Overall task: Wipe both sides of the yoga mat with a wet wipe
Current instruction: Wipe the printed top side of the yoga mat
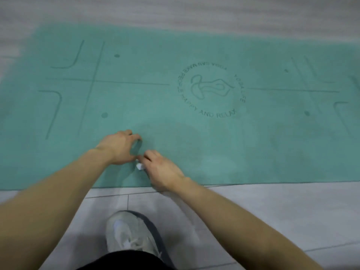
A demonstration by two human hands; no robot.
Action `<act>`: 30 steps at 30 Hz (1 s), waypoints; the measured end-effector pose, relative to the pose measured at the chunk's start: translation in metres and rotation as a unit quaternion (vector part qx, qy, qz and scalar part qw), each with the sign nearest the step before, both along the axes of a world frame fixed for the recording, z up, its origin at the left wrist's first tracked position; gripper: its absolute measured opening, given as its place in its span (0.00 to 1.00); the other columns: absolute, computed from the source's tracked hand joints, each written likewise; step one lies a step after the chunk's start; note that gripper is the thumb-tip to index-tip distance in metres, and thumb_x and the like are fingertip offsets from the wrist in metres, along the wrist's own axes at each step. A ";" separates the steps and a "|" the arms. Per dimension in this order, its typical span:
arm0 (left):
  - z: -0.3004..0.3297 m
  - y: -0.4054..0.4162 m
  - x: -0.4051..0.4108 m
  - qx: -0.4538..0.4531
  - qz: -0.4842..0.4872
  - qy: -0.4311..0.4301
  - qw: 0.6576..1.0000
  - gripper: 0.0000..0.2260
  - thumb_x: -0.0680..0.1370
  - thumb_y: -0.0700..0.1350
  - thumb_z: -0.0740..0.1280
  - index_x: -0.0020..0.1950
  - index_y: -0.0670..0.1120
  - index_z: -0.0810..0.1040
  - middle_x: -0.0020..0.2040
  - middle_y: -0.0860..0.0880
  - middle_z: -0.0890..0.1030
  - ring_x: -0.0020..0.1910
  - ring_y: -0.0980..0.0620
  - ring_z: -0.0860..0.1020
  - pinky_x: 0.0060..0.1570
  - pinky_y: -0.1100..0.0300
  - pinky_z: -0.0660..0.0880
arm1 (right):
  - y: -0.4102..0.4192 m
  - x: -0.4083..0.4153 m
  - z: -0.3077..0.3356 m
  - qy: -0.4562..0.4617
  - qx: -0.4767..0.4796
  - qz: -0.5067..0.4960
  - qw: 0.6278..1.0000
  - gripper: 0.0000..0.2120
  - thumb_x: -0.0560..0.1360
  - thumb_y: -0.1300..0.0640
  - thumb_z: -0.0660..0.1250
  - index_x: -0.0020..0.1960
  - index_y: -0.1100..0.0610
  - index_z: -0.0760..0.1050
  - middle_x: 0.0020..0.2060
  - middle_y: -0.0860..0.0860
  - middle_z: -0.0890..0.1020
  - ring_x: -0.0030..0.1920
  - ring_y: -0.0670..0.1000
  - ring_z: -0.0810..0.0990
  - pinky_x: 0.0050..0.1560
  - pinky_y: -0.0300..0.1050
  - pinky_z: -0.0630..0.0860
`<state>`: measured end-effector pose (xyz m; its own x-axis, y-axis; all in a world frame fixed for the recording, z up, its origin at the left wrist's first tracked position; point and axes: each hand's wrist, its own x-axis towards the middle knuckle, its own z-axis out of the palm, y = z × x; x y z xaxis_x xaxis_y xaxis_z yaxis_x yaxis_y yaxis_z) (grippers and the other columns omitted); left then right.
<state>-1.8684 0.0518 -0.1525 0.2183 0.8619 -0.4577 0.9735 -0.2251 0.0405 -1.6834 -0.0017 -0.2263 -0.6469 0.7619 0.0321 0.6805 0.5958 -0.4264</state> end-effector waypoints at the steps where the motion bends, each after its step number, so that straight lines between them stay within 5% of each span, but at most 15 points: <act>1: 0.003 0.009 -0.001 0.003 -0.004 0.004 1.000 0.33 0.73 0.66 0.73 0.74 0.58 0.69 0.64 0.49 0.74 0.66 0.44 0.77 0.60 0.48 0.78 | 0.021 0.009 -0.001 -0.013 0.015 0.020 1.000 0.26 0.73 0.64 0.70 0.70 0.55 0.73 0.55 0.54 0.73 0.57 0.57 0.75 0.55 0.53 0.78; 4: 0.002 0.036 -0.006 -0.004 0.004 -0.003 1.000 0.37 0.70 0.63 0.76 0.75 0.58 0.68 0.67 0.49 0.72 0.68 0.44 0.74 0.62 0.48 0.77 | 0.102 0.072 -0.001 0.004 0.021 -0.204 0.979 0.15 0.79 0.64 0.64 0.64 0.58 0.78 0.56 0.56 0.75 0.57 0.60 0.77 0.55 0.48 0.75; 7: -0.003 0.063 -0.014 0.011 -0.006 0.014 1.000 0.39 0.69 0.65 0.76 0.76 0.57 0.67 0.67 0.49 0.71 0.68 0.44 0.72 0.64 0.47 0.76 | 0.149 0.112 0.010 0.112 -0.031 -0.489 0.864 0.12 0.81 0.61 0.61 0.64 0.57 0.75 0.61 0.56 0.73 0.60 0.58 0.75 0.55 0.45 0.71; 9: -0.005 0.082 -0.011 0.010 -0.006 0.011 1.000 0.42 0.68 0.66 0.77 0.78 0.58 0.65 0.73 0.49 0.67 0.73 0.44 0.69 0.67 0.46 0.74 | 0.147 0.084 0.009 0.126 -0.026 -0.482 0.867 0.13 0.82 0.60 0.61 0.64 0.57 0.77 0.60 0.56 0.74 0.60 0.59 0.76 0.57 0.46 0.72; 12: -0.006 0.113 -0.004 -0.004 -0.007 0.018 1.000 0.56 0.62 0.67 0.80 0.83 0.58 0.56 0.83 0.47 0.57 0.81 0.43 0.60 0.74 0.43 0.69 | 0.104 0.015 0.004 0.108 -0.021 -0.220 0.969 0.11 0.84 0.57 0.64 0.63 0.58 0.81 0.52 0.56 0.75 0.53 0.59 0.78 0.56 0.50 0.77; 15: -0.006 0.142 0.003 -0.033 0.008 0.032 0.999 0.64 0.58 0.69 0.81 0.85 0.61 0.48 0.85 0.49 0.48 0.84 0.44 0.52 0.77 0.41 0.64 | 0.080 0.009 0.009 0.066 -0.004 0.038 0.997 0.11 0.83 0.57 0.65 0.63 0.55 0.82 0.51 0.54 0.76 0.52 0.58 0.77 0.52 0.52 0.75; 18: -0.005 0.177 0.009 -0.026 0.035 0.019 0.999 0.64 0.59 0.68 0.82 0.85 0.62 0.46 0.86 0.48 0.46 0.84 0.43 0.50 0.78 0.39 0.63 | 0.147 0.059 0.005 0.039 0.058 -0.120 0.990 0.12 0.79 0.58 0.67 0.60 0.53 0.84 0.49 0.53 0.77 0.51 0.58 0.79 0.52 0.53 0.79; 21: -0.010 0.207 0.016 -0.038 0.049 0.031 0.998 0.68 0.56 0.66 0.84 0.84 0.61 0.43 0.86 0.47 0.44 0.84 0.40 0.48 0.78 0.38 0.63 | 0.222 0.111 0.008 0.054 0.059 -0.408 0.909 0.13 0.80 0.61 0.65 0.57 0.57 0.86 0.50 0.57 0.78 0.50 0.63 0.81 0.57 0.50 0.78; 23: -0.016 0.215 0.019 -0.060 0.055 0.039 0.996 0.69 0.54 0.65 0.83 0.84 0.61 0.41 0.86 0.48 0.42 0.84 0.39 0.47 0.78 0.38 0.63 | 0.235 0.101 0.011 0.088 0.045 -0.485 0.869 0.12 0.80 0.64 0.65 0.57 0.59 0.86 0.51 0.58 0.78 0.49 0.63 0.82 0.58 0.46 0.74; 25: -0.017 0.217 0.022 -0.069 0.047 0.045 0.995 0.69 0.55 0.65 0.82 0.84 0.61 0.40 0.86 0.50 0.41 0.84 0.39 0.46 0.78 0.38 0.63 | 0.216 0.058 0.010 0.091 0.015 -0.404 0.910 0.10 0.81 0.64 0.66 0.57 0.60 0.86 0.50 0.58 0.78 0.46 0.61 0.82 0.56 0.48 0.77; 27: -0.017 0.218 0.019 -0.065 0.028 0.048 0.996 0.69 0.56 0.67 0.82 0.85 0.61 0.39 0.86 0.49 0.42 0.84 0.39 0.47 0.79 0.40 0.62 | 0.174 0.008 0.012 0.104 -0.012 -0.161 0.981 0.11 0.81 0.60 0.67 0.59 0.59 0.85 0.51 0.57 0.79 0.48 0.59 0.81 0.53 0.51 0.79; 29: -0.018 0.218 0.015 -0.058 0.023 0.040 0.997 0.69 0.55 0.69 0.80 0.84 0.61 0.39 0.86 0.50 0.42 0.85 0.40 0.47 0.79 0.41 0.62 | 0.154 -0.009 0.016 0.071 -0.010 0.056 0.996 0.15 0.80 0.57 0.64 0.62 0.57 0.84 0.53 0.56 0.80 0.52 0.59 0.80 0.51 0.50 0.78; 30: -0.019 0.218 0.014 -0.053 0.025 0.036 0.998 0.70 0.53 0.70 0.79 0.84 0.62 0.39 0.86 0.50 0.42 0.85 0.40 0.47 0.79 0.41 0.62 | 0.171 0.000 0.014 0.062 -0.004 0.081 0.995 0.16 0.80 0.56 0.62 0.63 0.56 0.84 0.53 0.56 0.80 0.53 0.58 0.80 0.51 0.49 0.76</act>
